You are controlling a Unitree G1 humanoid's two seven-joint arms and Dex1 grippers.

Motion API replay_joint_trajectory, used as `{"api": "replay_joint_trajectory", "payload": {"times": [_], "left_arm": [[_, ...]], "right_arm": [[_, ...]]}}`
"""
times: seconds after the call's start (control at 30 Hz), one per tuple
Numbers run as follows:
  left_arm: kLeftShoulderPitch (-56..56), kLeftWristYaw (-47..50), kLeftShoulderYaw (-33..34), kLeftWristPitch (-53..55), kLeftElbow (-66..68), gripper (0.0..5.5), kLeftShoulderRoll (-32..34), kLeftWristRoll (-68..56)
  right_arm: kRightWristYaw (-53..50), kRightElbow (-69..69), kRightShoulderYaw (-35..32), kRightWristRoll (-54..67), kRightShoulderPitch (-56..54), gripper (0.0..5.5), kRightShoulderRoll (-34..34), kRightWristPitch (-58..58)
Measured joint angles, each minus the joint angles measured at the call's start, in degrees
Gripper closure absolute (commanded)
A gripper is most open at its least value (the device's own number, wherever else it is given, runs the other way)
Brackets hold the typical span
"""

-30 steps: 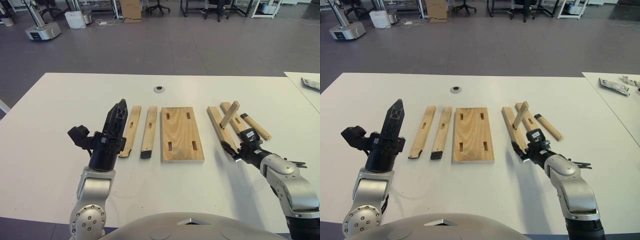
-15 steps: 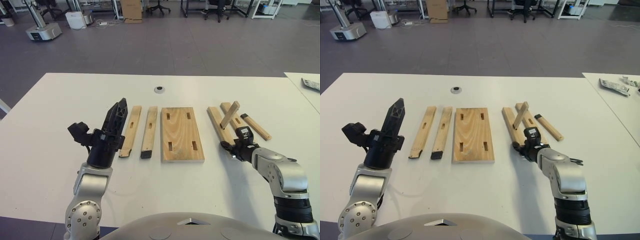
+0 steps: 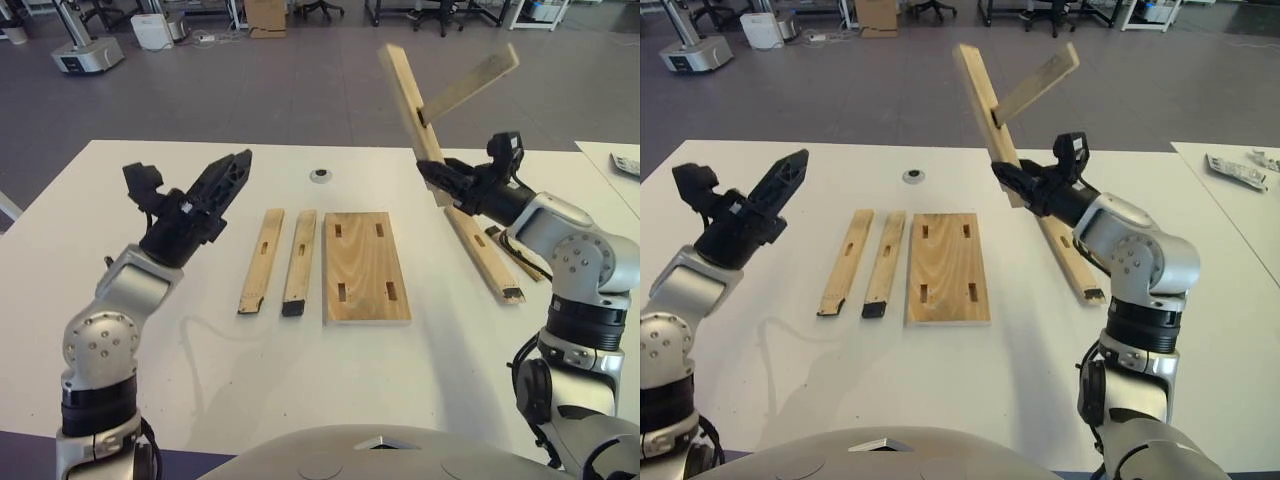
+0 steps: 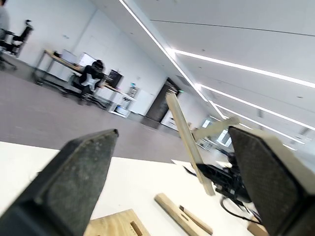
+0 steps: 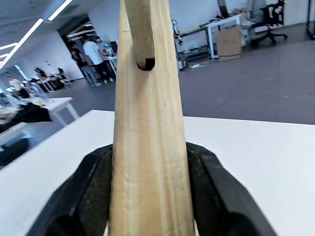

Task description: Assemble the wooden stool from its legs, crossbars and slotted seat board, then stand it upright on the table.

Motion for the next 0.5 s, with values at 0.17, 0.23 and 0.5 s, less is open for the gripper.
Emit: {"api": "replay_joint_trajectory", "payload": {"times": [0.17,0.23,0.5], "left_arm": [[-10.9,-6.7,-0.6,11.3,6.4,0.67,6.7,-6.8],[-13.4,-9.0,-0.7,15.8,9.2,0.36,8.8,-8.9],[-18.6,-11.3,-0.9,23.9,16.2,0.10,10.3,-11.9]], "right_arm": [[7.0,0.7,0.8,11.1,-5.4,3.43,-1.1,6.7],[9.0,0.4,2.5,13.3,-5.4,3.43,-2.1,8.6],[11.8,-5.0,5.0,23.6,-1.8,3.43,-3.0,12.8]]}}
